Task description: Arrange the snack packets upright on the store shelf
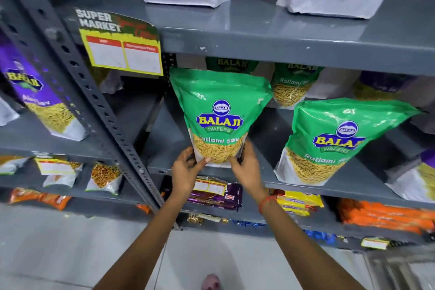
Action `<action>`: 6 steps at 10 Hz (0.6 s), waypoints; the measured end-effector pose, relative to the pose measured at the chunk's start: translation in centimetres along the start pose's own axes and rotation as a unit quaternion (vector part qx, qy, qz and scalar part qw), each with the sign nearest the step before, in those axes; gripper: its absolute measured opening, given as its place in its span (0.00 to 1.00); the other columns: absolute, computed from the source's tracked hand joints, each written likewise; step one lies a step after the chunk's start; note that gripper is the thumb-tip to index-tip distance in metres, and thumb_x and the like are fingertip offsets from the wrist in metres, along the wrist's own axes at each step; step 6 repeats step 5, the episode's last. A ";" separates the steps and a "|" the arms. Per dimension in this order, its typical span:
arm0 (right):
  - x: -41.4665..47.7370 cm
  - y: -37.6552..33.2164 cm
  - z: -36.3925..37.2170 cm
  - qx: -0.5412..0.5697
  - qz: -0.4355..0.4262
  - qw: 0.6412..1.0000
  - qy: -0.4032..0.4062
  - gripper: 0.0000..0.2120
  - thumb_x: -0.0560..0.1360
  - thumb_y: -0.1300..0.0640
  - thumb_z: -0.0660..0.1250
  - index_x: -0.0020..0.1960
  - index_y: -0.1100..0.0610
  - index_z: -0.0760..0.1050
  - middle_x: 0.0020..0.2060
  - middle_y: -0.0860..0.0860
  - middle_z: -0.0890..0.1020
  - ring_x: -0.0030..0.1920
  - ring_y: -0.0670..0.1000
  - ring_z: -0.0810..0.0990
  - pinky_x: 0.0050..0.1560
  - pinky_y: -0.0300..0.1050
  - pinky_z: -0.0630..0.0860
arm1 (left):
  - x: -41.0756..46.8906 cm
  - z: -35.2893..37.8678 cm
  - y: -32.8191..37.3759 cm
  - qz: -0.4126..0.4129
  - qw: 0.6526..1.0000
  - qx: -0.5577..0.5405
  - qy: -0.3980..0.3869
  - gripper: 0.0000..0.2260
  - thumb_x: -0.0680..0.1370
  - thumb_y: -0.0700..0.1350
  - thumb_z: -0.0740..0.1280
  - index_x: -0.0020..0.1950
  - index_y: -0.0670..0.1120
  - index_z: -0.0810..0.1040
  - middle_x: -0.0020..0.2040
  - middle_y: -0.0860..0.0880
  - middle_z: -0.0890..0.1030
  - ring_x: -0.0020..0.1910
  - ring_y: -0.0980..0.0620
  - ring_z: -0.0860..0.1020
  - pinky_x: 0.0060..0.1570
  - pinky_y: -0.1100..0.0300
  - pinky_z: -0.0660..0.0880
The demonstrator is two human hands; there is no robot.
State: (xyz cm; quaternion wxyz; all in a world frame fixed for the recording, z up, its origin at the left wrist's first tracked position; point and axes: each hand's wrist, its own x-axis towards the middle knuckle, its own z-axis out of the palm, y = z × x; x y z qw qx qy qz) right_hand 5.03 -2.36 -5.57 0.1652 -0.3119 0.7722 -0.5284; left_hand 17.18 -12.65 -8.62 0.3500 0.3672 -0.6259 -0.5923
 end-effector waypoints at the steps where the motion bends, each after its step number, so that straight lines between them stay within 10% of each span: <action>1: -1.5 0.1 -0.1 -0.001 -0.007 1.000 -0.010 0.23 0.72 0.62 0.67 0.65 0.60 0.65 0.62 0.59 0.75 0.63 0.57 0.73 0.63 0.55 0.73 | -1.5 -0.6 -0.1 -0.005 1.000 0.008 0.004 0.20 0.69 0.41 0.74 0.59 0.39 0.75 0.53 0.43 0.82 0.50 0.53 0.82 0.44 0.71 0.79; 6: -2.6 -1.6 -3.0 -0.114 0.012 0.986 -0.123 0.21 0.73 0.58 0.65 0.63 0.64 0.65 0.60 0.63 0.76 0.61 0.62 0.74 0.60 0.53 0.72 | -4.4 1.2 4.0 -0.075 0.972 0.221 0.029 0.14 0.75 0.44 0.68 0.52 0.34 0.75 0.53 0.33 0.81 0.54 0.37 0.78 0.55 0.43 0.75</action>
